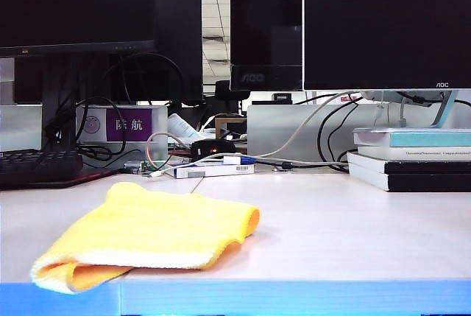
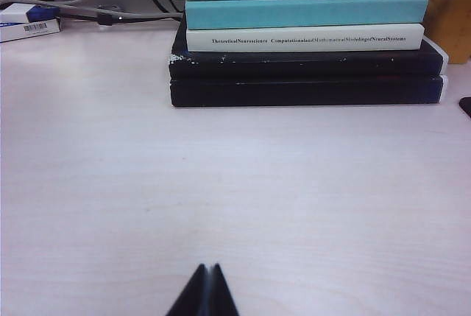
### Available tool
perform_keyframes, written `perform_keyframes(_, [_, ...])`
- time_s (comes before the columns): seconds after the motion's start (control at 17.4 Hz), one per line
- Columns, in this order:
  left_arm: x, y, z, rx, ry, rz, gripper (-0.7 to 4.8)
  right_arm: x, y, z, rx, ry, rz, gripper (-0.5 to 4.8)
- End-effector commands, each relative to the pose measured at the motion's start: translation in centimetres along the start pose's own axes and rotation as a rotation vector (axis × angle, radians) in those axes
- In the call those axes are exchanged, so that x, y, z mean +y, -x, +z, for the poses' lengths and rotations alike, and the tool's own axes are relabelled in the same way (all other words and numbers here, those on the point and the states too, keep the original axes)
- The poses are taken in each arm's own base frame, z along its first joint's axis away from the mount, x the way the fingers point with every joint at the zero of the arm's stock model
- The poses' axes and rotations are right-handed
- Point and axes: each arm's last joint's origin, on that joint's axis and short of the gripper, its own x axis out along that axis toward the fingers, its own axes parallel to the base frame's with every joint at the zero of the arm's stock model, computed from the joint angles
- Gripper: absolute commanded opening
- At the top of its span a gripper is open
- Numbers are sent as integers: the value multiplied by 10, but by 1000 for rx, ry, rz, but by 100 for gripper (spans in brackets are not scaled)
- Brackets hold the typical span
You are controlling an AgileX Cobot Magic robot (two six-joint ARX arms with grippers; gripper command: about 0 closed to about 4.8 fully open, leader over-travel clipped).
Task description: Wipe the table from back to front using the rag.
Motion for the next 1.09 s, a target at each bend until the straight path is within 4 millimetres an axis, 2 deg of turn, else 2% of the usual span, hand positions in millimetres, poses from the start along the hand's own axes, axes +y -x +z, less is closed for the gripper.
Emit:
perform_keyframes(0.06, [0,0,-3,18,4,-1,-5,0,0,-1,7,-4,-5,0])
perform_keyframes(0.34, [0,0,-3,17,9,-2,-5,0,0,-1,5,-4,-5,0])
perform_keyframes(0.46, [0,0,-2,11,79,-1,-5,0,1,4,-25,-58,-4,0])
perform_keyframes(0.57, [0,1,5,-26,167,-1,-5,0,5,18,-80,-149,-2,-1])
perform_keyframes(0.8, [2,13,37,-118,226,1,-5,0,24,58,-206,-194,-48,-1])
perform_keyframes(1.03, [7,23,90,-114,245,78,-5,-1,50,104,-324,-205,-96,-1])
perform_keyframes(1.09, [8,22,109,-114,225,76,-5,0,56,122,-337,-196,-97,-1])
